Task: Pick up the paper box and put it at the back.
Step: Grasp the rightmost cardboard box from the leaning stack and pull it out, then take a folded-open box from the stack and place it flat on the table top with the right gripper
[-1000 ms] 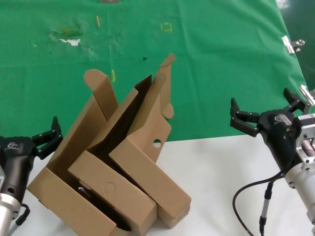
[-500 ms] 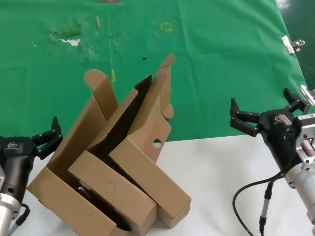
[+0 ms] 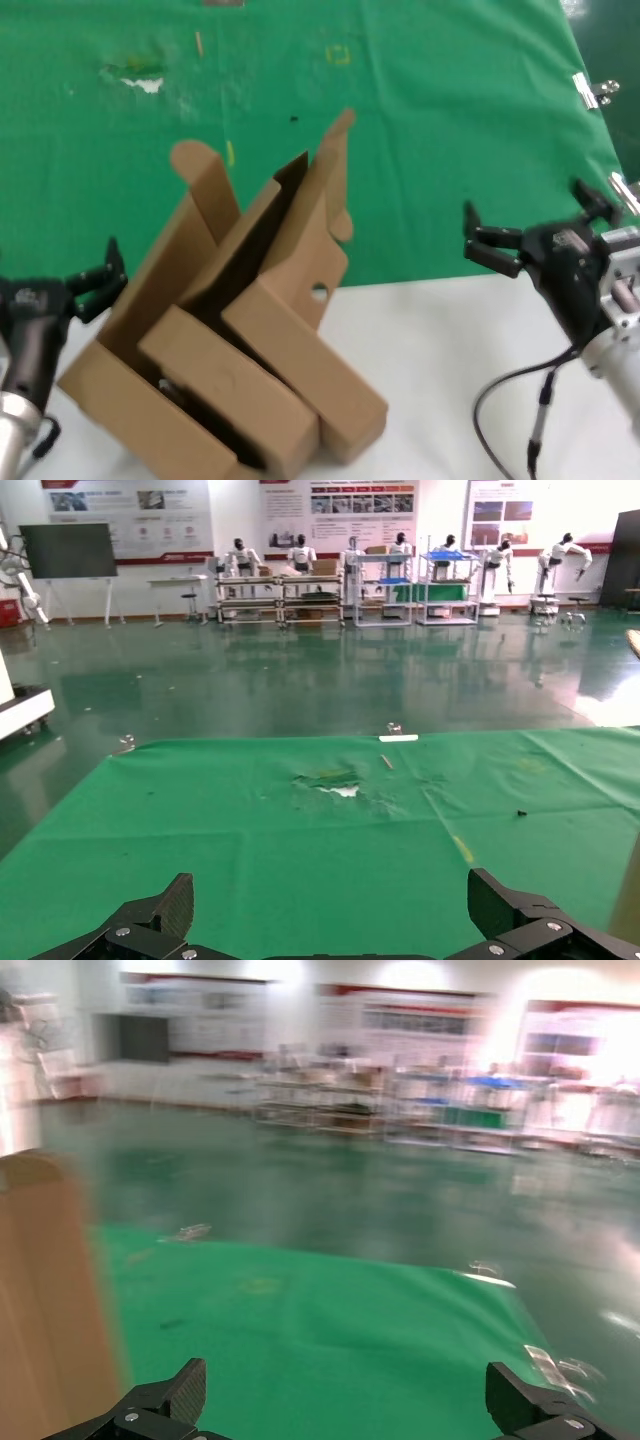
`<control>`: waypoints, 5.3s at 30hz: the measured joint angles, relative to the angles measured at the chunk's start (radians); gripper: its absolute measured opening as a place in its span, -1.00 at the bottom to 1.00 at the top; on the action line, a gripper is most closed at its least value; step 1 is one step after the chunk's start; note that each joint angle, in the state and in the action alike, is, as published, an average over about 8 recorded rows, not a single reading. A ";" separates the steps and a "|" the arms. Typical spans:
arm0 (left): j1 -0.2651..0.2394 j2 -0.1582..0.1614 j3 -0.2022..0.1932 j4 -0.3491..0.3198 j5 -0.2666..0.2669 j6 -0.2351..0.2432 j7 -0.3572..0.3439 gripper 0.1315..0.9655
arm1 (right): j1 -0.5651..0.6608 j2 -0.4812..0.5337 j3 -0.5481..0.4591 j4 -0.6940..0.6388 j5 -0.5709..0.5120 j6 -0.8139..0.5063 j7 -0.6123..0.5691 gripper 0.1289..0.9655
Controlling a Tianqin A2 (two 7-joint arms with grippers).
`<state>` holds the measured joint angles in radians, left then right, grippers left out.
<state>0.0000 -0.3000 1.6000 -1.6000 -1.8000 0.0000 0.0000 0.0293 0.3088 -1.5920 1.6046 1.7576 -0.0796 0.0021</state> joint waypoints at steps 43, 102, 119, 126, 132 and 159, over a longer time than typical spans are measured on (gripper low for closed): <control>0.000 0.000 0.000 0.000 0.000 0.000 0.000 -0.29 | 0.170 0.347 -0.213 -0.495 0.177 -1.146 -0.592 0.85; 0.000 0.000 0.000 0.000 0.000 0.000 0.000 -0.98 | 0.381 0.479 -0.271 -0.228 -0.219 -0.718 0.091 -0.97; 0.000 0.000 0.000 0.000 0.000 0.000 0.000 -0.98 | 0.819 0.301 -0.755 -0.389 -1.036 -0.771 0.850 -0.98; 0.000 0.000 0.000 0.000 0.000 0.000 0.000 -0.98 | 0.814 0.226 -0.734 -0.379 -1.240 -0.873 0.879 -0.98; 0.000 0.000 0.000 0.000 0.000 0.000 0.000 -0.98 | 0.787 0.196 -0.679 -0.334 -1.298 -0.948 0.828 -0.98; 0.000 0.000 0.000 0.000 0.000 0.000 0.000 -0.98 | 0.734 0.102 -0.528 -0.368 -1.407 -0.949 0.538 -0.90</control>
<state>0.0000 -0.3000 1.6000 -1.6000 -1.7997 0.0000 -0.0003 0.7635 0.4109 -2.1203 1.2369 0.3511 -1.0286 0.5401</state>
